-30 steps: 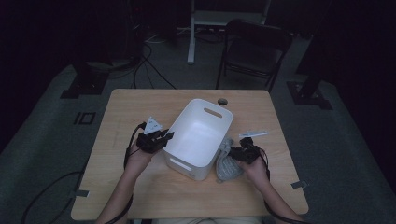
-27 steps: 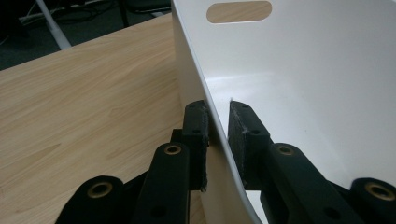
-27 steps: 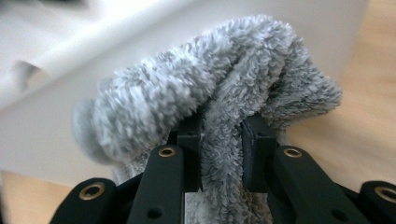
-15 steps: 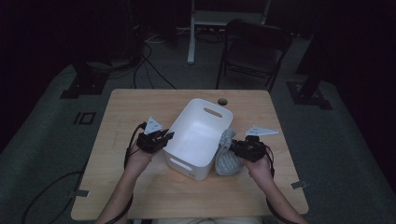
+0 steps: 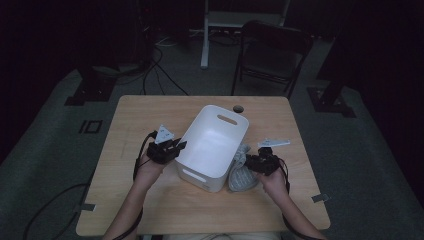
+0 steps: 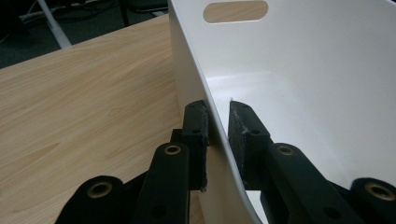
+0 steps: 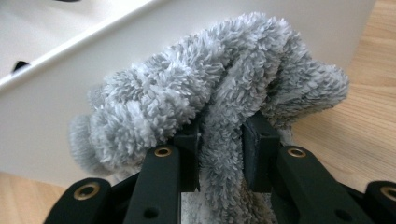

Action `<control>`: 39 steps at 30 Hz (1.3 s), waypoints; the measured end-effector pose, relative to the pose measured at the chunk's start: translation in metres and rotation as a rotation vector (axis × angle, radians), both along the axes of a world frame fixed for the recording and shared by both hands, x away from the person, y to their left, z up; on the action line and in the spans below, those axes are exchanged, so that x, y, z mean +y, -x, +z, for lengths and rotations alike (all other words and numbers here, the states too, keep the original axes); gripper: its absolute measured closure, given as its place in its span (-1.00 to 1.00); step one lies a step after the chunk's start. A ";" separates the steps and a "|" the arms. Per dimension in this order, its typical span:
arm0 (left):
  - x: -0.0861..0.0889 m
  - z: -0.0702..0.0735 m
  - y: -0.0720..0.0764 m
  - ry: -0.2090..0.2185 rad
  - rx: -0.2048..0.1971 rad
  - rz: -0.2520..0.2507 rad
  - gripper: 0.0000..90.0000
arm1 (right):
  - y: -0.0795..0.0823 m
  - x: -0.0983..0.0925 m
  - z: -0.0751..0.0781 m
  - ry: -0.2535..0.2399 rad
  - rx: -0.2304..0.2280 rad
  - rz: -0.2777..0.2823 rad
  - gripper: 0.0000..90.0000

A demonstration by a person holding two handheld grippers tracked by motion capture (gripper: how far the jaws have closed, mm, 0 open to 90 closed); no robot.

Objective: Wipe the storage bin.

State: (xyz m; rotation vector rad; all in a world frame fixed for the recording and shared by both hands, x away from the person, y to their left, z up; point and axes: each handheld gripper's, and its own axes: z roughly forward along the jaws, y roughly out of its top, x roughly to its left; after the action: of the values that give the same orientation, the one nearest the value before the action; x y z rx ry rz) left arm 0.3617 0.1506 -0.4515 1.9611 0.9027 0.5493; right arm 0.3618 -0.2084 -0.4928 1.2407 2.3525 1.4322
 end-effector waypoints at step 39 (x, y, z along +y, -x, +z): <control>0.000 -0.003 -0.003 0.064 0.016 0.025 0.69 | 0.015 -0.006 0.021 -0.071 -0.056 0.049 0.61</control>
State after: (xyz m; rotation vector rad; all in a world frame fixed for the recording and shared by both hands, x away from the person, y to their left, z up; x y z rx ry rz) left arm 0.3642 0.1506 -0.4541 1.9018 0.9446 0.5135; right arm 0.3465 -0.2143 -0.4723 1.1513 2.3304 1.5571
